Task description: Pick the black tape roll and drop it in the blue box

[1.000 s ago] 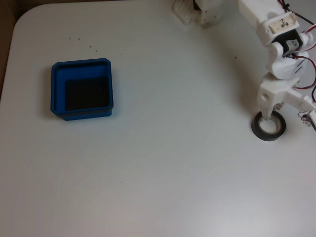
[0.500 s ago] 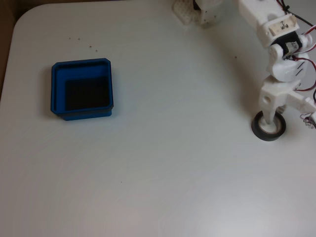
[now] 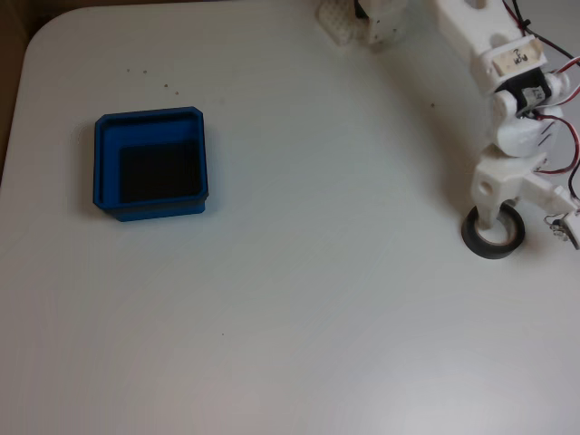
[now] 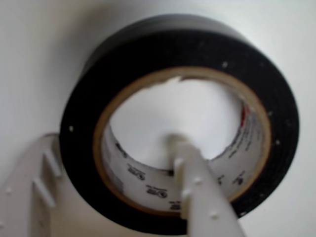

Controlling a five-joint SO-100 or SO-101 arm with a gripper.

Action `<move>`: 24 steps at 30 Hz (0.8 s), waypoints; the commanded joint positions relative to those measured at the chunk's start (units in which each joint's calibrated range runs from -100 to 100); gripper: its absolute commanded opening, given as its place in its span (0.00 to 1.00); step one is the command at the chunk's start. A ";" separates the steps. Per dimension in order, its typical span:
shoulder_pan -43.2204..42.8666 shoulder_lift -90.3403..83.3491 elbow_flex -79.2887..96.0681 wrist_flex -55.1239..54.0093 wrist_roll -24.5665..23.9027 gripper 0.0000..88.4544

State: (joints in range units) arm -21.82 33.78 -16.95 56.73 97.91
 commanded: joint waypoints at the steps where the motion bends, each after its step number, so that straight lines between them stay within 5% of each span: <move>1: -0.02 -0.84 -2.64 -0.79 0.07 0.24; 8: 0.28 -1.18 -2.91 -0.87 0.25 0.21; 17: 0.28 -1.26 -2.91 -0.87 0.33 0.03; 24: 0.37 -1.26 -2.82 -0.87 0.07 0.02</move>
State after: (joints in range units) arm -21.92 33.78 -16.95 56.73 98.08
